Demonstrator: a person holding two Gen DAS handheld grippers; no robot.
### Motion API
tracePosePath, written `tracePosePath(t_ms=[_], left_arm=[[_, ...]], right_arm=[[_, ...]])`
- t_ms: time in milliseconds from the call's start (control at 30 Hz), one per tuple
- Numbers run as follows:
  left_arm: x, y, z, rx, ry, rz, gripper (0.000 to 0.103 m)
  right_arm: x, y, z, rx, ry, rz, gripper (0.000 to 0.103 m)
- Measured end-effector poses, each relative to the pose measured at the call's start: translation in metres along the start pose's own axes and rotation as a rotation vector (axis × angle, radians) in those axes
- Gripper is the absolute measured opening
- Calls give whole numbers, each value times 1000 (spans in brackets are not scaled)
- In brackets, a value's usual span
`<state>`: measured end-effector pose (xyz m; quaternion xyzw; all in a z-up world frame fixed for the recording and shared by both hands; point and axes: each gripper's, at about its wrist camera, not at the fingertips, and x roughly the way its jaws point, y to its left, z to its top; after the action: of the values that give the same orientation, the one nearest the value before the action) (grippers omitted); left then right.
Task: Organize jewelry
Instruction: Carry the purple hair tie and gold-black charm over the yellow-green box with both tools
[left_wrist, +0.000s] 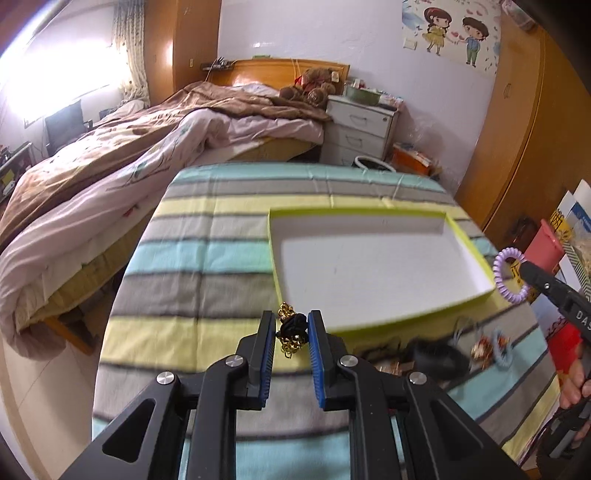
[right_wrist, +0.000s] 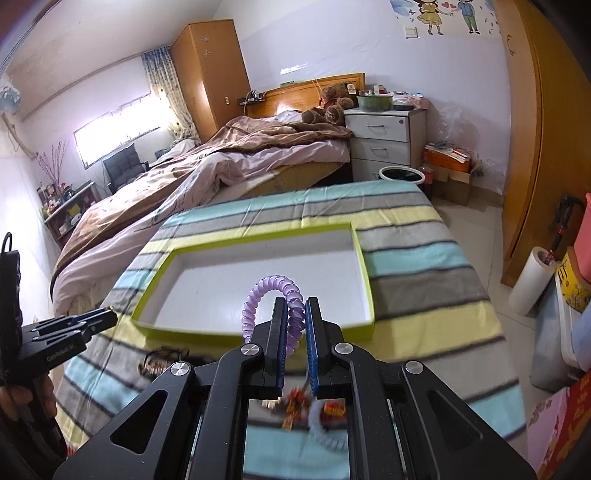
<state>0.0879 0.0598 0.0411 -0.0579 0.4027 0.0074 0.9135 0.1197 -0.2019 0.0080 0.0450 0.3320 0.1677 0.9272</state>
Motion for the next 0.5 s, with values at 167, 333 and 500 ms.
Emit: tracePosePath(t_ms=[167,333,500], left_arm=[[16,-6,29,4,-2,-53,18],[43,-10,50,0,18,-64,18],[71,-13,63,2,53,-75,18]], right_arm=[[18,-2,21,-23,10,-10,10],[47,-5,37,-50,54,-9,10],[82,-15,47,-62,117,-34,10]])
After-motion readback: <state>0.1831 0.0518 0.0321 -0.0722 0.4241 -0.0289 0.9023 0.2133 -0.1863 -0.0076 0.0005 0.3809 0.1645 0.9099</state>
